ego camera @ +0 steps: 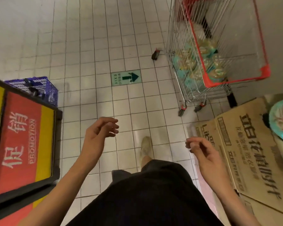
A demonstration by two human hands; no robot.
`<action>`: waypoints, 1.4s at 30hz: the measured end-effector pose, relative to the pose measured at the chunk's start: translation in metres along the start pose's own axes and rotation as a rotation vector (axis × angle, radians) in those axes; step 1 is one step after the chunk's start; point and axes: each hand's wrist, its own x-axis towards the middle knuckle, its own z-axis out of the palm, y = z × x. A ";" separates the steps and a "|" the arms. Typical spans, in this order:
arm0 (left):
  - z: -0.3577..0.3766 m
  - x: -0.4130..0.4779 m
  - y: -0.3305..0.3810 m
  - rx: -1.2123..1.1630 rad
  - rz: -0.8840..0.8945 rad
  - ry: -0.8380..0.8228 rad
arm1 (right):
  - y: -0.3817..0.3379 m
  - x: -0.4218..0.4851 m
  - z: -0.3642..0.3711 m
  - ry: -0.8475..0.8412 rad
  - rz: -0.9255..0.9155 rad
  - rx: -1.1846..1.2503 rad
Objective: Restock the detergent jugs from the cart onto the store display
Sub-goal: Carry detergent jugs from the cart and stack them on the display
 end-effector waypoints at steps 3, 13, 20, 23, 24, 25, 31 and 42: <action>-0.007 0.059 0.021 0.007 -0.011 0.023 | -0.034 0.080 0.011 -0.023 -0.035 0.024; -0.027 0.270 0.078 0.070 -0.017 0.018 | -0.143 0.312 0.032 0.001 -0.182 0.084; 0.014 0.457 0.144 0.127 0.014 -0.217 | -0.175 0.420 0.038 0.207 -0.090 0.139; 0.048 0.528 0.178 0.188 0.040 -0.402 | -0.183 0.445 0.037 0.342 -0.028 0.211; 0.062 0.549 0.189 0.217 0.056 -0.473 | -0.185 0.452 0.036 0.380 0.003 0.224; 0.077 0.569 0.199 0.242 0.075 -0.545 | -0.186 0.458 0.034 0.415 0.030 0.235; 0.195 0.663 0.242 0.357 0.160 -0.837 | -0.184 0.499 0.006 0.620 0.134 0.314; 0.402 0.776 0.281 0.441 0.165 -0.979 | -0.152 0.648 -0.111 0.750 0.238 0.388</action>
